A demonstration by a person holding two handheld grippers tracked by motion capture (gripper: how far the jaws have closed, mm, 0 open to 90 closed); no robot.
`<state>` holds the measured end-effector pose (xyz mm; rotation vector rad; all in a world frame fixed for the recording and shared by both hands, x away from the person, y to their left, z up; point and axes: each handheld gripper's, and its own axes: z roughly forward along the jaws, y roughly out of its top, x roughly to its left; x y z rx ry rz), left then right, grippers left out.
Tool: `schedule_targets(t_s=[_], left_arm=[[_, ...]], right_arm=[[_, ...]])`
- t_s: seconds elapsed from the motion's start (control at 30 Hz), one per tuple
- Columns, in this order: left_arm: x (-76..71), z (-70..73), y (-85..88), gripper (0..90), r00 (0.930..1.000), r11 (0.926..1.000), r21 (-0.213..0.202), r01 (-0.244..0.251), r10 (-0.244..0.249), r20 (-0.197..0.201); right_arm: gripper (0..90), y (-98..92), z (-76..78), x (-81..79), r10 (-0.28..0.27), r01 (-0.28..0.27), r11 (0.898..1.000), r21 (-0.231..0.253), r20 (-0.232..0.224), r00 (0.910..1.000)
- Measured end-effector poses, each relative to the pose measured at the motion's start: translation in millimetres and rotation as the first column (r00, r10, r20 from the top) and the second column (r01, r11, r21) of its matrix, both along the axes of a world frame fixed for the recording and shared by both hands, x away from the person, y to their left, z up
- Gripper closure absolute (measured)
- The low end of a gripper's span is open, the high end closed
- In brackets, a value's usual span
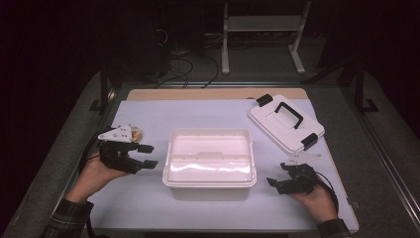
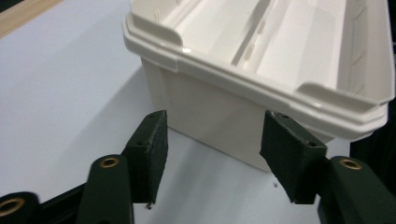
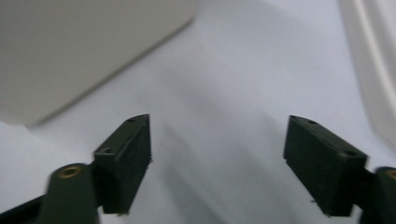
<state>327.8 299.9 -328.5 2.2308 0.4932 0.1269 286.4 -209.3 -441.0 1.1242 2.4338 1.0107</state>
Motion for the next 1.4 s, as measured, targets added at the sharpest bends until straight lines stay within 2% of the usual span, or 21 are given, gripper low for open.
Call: schedule_targets(t_s=[0.1, 0.17, 0.2, 0.37, 0.47, 0.7, 0.87, 1.0, 1.07, 1.1, 1.13, 1.17, 1.2, 1.27, 1.3, 1.33, 1.37, 1.4], left_arm=[[4.4, 9.4, -4.7, 34.8, 0.9998, 0.9998, -0.005, 0.021, -0.021, -0.002], [5.8, 11.9, -6.9, 32.5, 0.9997, 0.9997, 0.001, 0.026, -0.026, -0.005], [8.9, 15.8, -12.0, 31.2, 0.9993, 0.9991, 0.02, 0.038, -0.038, -0.003], [14.4, 22.0, -27.4, 29.3, 0.9966, 0.9952, 0.054, 0.082, -0.082, -0.006], [17.2, 25.9, -37.5, 29.3, 0.9941, 0.9906, 0.084, 0.108, -0.108, -0.002], [20.4, 36.0, -66.9, 29.7, 0.9852, 0.9778, 0.124, 0.169, -0.171, 0.006], [23.2, 40.6, -91.3, 30.5, 0.9755, 0.9631, 0.165, 0.213, -0.219, 0.019], [26.3, 41.6, -108.6, 31.3, 0.9694, 0.9499, 0.203, 0.238, -0.245, 0.012], [28.2, 42.6, -116.3, 32.1, 0.964, 0.9387, 0.231, 0.256, -0.266, 0.012], [28.8, 42.5, -120.0, 32.3, 0.9633, 0.9375, 0.233, 0.258, -0.268, 0.012], [29.4, 42.7, -123.4, 32.7, 0.962, 0.9343, 0.24, 0.264, -0.273, 0.006], [29.4, 42.7, -123.4, 33.9, 0.962, 0.9343, 0.24, 0.264, -0.273, 0.006], [31.3, 42.5, -130.3, 34.7, 0.9577, 0.9268, 0.253, 0.278, -0.288, 0.002], [32.5, 42.0, -137.1, 36.3, 0.9544, 0.9197, 0.265, 0.289, -0.299, -0.006], [32.5, 42.0, -137.1, 37.5, 0.9544, 0.9197, 0.265, 0.289, -0.299, -0.006], [33.1, 41.4, -140.5, 38.4, 0.9528, 0.9163, 0.272, 0.294, -0.303, -0.008], [34.1, 40.5, -146.9, 40.5, 0.9494, 0.9093, 0.281, 0.307, -0.313, -0.023], [34.3, 39.8, -150.2, 42.4, 0.9477, 0.9053, 0.287, 0.313, -0.318, -0.031]], right_arm=[[13.0, 0.4, -10.3, -3.4, -0.003, 0.003, 1.0, -0.02, -0.018, 0.9998], [12.5, 1.0, -12.7, -5.0, -0.002, 0.002, 1.0, -0.024, -0.007, 1.0], [12.3, 0.5, -13.7, -6.6, -0.01, 0.01, 1.0, -0.013, 0.001, 1.0], [11.5, -1.0, -16.9, -8.3, -0.009, 0.009, 1.0, 0.003, 0.025, 0.9996], [11.5, -1.0, -17.0, -8.5, -0.01, 0.01, 1.0, 0.004, 0.025, 0.9996], [11.5, -1.3, -17.3, -8.4, -0.009, 0.009, 1.0, 0.005, 0.027, 0.9996], [11.5, -1.4, -17.3, -8.3, -0.009, 0.009, 1.0, 0.004, 0.027, 0.9996], [11.5, -1.2, -17.4, -8.5, -0.01, 0.01, 1.0, 0.007, 0.026, 0.9996], [11.5, -1.2, -17.3, -8.5, -0.011, 0.011, 1.0, 0.008, 0.025, 0.9996], [11.5, -1.2, -17.3, -8.5, -0.011, 0.011, 1.0, 0.008, 0.024, 0.9996], [11.5, -1.1, -17.3, -8.5, -0.012, 0.011, 1.0, 0.01, 0.024, 0.9996], [11.5, -1.1, -17.3, -8.5, -0.012, 0.011, 1.0, 0.01, 0.024, 0.9996], [11.5, -1.3, -17.3, -8.4, -0.011, 0.011, 1.0, 0.009, 0.024, 0.9996], [11.5, -1.3, -17.3, -8.4, -0.011, 0.01, 1.0, 0.009, 0.024, 0.9996], [11.5, -1.3, -17.3, -8.3, -0.011, 0.011, 1.0, 0.009, 0.025, 0.9996], [11.5, -1.4, -17.3, -8.3, -0.011, 0.01, 1.0, 0.009, 0.025, 0.9996], [11.5, -1.4, -17.4, -8.3, -0.011, 0.01, 1.0, 0.01, 0.025, 0.9996], [11.5, -1.4, -17.4, -8.3, -0.011, 0.011, 1.0, 0.01, 0.025, 0.9996]])
